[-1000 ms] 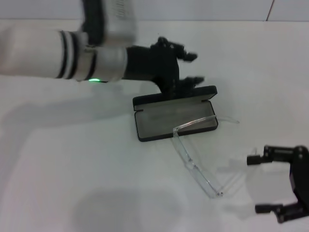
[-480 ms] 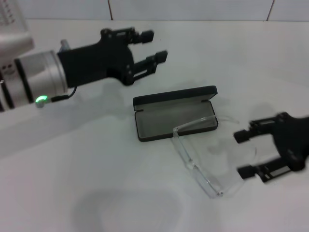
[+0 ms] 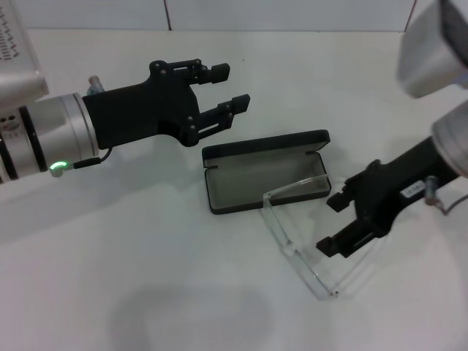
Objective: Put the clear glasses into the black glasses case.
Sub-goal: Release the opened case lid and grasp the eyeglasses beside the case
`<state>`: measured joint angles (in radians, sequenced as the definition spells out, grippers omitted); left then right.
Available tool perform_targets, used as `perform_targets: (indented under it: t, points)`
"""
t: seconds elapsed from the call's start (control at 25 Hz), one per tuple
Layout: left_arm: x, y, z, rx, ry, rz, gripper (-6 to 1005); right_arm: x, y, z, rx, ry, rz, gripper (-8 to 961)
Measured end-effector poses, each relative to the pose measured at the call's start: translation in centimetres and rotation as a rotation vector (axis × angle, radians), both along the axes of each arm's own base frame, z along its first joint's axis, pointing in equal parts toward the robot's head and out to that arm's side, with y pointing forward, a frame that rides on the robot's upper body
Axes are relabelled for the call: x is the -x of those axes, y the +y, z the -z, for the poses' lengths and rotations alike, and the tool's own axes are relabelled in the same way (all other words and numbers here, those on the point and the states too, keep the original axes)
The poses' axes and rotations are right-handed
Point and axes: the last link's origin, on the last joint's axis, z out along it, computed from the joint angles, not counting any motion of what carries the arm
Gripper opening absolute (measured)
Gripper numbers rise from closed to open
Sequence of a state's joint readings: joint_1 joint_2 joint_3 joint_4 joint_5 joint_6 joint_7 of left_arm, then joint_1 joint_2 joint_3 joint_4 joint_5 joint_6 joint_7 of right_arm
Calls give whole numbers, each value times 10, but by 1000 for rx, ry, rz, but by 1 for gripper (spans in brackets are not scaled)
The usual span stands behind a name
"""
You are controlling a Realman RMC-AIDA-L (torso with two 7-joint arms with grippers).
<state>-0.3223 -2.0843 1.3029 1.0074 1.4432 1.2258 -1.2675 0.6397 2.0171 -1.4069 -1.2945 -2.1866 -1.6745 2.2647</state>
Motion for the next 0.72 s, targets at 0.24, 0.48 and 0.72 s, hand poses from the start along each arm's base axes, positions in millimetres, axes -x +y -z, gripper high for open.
perform_targets:
  t: [0.24, 0.48, 0.72]
  points:
    - [-3, 2, 3, 13, 26, 15, 511, 9, 0, 20, 5, -39, -17, 768]
    - [-3, 3, 5, 16, 37, 21, 511, 7, 1, 36, -3, -57, -13, 757]
    - [0, 3, 5, 13, 50, 19, 512, 9, 2, 59, -10, -88, -29, 742]
